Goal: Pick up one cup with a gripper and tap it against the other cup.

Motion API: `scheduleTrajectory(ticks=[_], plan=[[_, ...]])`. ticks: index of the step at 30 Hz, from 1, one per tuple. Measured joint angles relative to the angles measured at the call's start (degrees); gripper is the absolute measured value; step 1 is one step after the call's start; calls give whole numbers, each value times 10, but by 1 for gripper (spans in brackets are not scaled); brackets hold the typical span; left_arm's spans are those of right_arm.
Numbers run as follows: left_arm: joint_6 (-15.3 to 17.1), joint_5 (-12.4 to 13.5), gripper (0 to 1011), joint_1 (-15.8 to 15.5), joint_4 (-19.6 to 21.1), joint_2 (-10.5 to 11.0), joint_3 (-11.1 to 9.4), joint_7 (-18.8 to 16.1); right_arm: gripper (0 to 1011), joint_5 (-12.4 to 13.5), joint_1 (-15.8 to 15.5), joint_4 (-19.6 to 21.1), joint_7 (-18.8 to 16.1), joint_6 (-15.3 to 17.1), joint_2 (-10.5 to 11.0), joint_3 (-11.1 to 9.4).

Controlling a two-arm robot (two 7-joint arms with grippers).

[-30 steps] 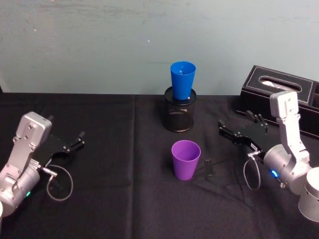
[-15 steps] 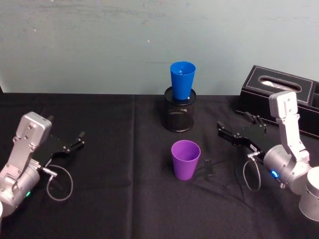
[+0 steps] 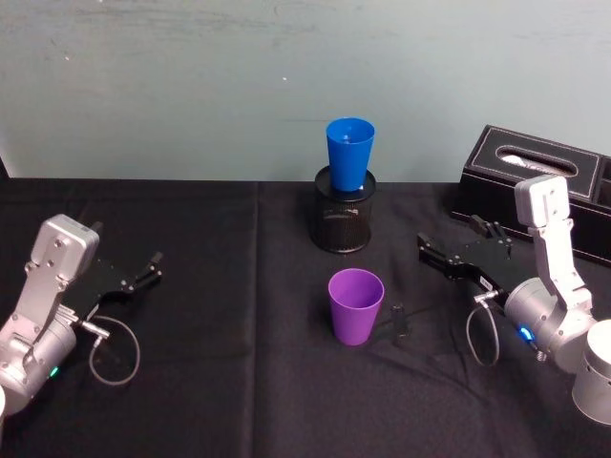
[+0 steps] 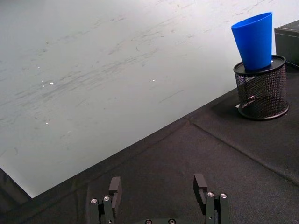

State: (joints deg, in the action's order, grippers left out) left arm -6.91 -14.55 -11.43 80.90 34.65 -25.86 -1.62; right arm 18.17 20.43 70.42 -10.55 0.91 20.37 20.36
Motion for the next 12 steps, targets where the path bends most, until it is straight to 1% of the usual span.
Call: scheduleTrajectory(ticks=[12], plan=[[0, 0, 1011, 0, 0, 0, 0, 0, 1003, -1, 0, 0, 2, 0, 0, 0]])
